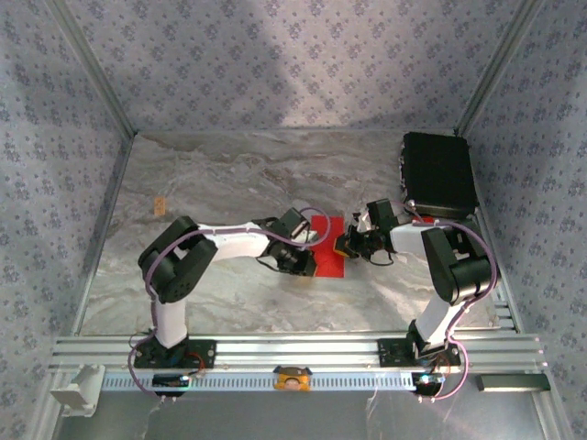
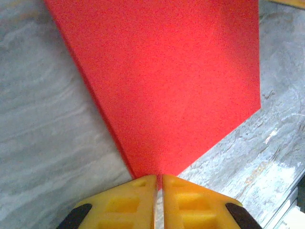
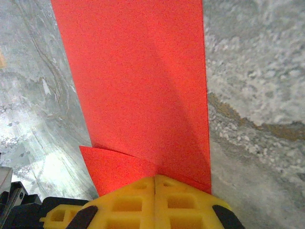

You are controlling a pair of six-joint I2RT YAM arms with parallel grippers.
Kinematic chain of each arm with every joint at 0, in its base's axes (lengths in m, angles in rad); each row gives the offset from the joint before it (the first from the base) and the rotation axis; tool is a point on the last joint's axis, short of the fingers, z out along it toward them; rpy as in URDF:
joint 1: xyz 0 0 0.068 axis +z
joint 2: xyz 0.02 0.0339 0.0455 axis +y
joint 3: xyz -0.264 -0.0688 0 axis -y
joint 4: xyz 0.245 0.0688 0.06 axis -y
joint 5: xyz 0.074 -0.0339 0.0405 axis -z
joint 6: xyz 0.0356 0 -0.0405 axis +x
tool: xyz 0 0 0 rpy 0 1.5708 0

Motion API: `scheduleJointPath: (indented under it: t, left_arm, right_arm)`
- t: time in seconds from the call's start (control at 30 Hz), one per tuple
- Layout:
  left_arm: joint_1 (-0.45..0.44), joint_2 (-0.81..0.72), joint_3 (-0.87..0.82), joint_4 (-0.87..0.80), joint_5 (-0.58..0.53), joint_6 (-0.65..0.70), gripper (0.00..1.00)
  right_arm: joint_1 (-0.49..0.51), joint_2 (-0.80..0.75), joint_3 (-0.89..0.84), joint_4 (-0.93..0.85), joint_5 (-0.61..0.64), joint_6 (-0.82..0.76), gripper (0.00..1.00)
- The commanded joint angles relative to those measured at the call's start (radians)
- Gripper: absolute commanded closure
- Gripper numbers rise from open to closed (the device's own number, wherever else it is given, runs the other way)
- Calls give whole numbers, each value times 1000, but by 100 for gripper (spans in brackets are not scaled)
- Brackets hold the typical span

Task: Fold a paper plane with a square sheet of paper (pick it up from the middle)
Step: Fold the triangle a second time at the center of the table.

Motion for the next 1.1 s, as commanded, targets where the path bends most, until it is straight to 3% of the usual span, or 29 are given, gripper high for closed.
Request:
scheduleJointPath:
  t: [0.0, 0.27, 0.57, 0.87, 1.07]
  left_arm:
    - [-10, -41, -55, -56, -19, -6, 88]
    - [18, -137, -55, 87, 45, -61, 87]
    - [42, 28, 123, 10, 31, -54, 87]
    - [41, 98, 86, 8, 10, -73, 92]
    - [37, 97, 42, 27, -14, -98, 94]
  right_arm:
    - [-3, 27, -21, -37, 50, -10, 100]
    - [-4, 22, -16, -36, 36, -14, 100]
    - [-5, 16, -16, -32, 26, -15, 100]
    - [-2, -32, 35, -36, -22, -23, 100]
    - [50, -54, 49, -55, -42, -36, 100]
